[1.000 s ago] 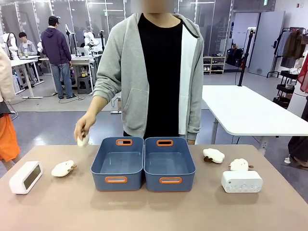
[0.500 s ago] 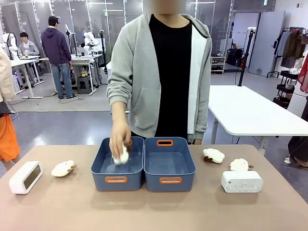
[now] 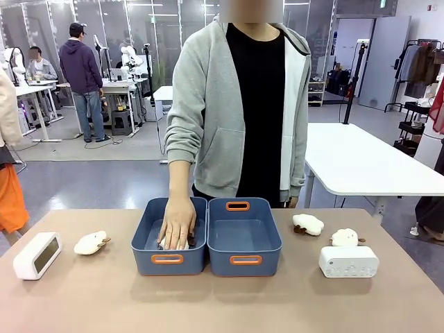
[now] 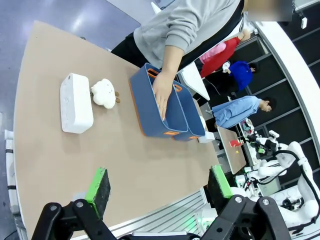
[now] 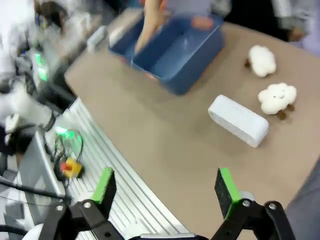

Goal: Sort the digital clocks into the basket.
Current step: Pick up the Digital clock from the table and place it into the empty Plastic storage basket.

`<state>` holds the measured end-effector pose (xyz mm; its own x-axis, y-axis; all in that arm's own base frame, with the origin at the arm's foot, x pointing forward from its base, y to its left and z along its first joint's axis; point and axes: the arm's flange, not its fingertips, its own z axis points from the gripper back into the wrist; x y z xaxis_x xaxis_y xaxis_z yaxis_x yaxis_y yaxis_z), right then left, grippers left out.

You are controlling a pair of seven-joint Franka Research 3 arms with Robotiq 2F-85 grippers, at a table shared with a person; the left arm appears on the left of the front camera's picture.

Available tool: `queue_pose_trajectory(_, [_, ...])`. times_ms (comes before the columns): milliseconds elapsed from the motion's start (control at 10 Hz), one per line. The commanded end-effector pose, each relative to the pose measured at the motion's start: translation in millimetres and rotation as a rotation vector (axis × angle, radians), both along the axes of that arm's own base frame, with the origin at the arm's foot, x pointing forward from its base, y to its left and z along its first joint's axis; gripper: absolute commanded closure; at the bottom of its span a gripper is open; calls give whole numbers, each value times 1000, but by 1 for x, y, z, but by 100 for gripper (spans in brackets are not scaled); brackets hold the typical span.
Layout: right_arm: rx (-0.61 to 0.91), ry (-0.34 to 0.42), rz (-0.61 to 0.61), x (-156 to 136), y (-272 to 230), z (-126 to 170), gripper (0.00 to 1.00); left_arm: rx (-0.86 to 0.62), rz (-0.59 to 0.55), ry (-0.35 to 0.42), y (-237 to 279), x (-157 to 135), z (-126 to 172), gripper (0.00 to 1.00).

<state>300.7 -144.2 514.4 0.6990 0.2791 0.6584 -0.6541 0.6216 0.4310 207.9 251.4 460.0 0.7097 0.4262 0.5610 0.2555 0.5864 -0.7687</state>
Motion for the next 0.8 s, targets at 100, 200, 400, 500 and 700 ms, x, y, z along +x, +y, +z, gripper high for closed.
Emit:
queue_pose_trajectory(100, [-785,-319,646,43,66,-1,0,-5,-10,-31,2,1,1,0])
queue_pose_trajectory(200, [-847,-330,738,46,91,-6,0,-5,-10,-31,2,1,1,0])
queue_pose_trajectory(400, [-897,-369,794,50,123,-14,0,-5,-10,-31,2,1,1,0])
queue_pose_trajectory(500, [-974,-394,769,51,132,-20,0,-5,-10,-31,2,1,1,0])
queue_pose_trajectory(700, [-607,-86,582,49,130,-3,0,-5,-10,-31,2,1,1,0])
